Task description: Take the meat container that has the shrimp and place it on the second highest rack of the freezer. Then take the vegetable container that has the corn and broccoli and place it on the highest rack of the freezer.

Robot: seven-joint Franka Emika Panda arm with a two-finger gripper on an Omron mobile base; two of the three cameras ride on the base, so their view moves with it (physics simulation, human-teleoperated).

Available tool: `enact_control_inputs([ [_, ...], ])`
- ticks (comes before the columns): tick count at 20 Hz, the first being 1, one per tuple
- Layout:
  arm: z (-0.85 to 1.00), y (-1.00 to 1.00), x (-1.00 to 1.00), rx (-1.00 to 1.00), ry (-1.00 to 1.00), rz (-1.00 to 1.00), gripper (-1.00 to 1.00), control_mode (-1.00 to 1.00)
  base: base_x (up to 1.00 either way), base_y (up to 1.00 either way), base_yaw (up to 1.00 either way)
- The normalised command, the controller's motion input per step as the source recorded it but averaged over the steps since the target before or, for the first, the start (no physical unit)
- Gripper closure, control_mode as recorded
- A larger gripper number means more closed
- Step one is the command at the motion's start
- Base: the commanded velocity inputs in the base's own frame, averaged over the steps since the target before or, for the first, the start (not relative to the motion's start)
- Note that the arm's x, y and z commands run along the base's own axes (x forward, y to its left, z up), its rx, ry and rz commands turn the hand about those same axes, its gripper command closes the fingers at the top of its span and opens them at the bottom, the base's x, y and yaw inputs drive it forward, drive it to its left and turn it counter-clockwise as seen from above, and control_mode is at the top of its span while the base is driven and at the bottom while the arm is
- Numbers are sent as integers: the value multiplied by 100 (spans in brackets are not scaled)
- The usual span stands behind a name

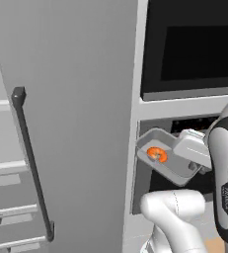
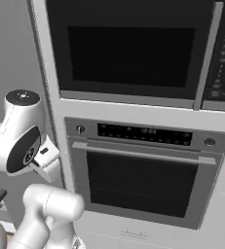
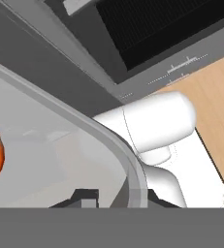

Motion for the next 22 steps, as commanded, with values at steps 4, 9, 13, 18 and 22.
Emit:
enact_control_inputs([
  [4, 0, 0, 0, 0, 0, 0, 100, 100, -35, 100, 0],
  [9, 0, 0, 0, 0, 0, 0, 100, 100, -38, 100, 0],
  [13, 0, 0, 0, 0, 0, 0, 100, 100, -22, 100, 0],
  [18, 0, 0, 0, 0, 0, 0, 100, 100, 15, 79, -2],
  [22, 0, 0, 0, 0, 0, 0, 100, 100, 48, 35, -1],
])
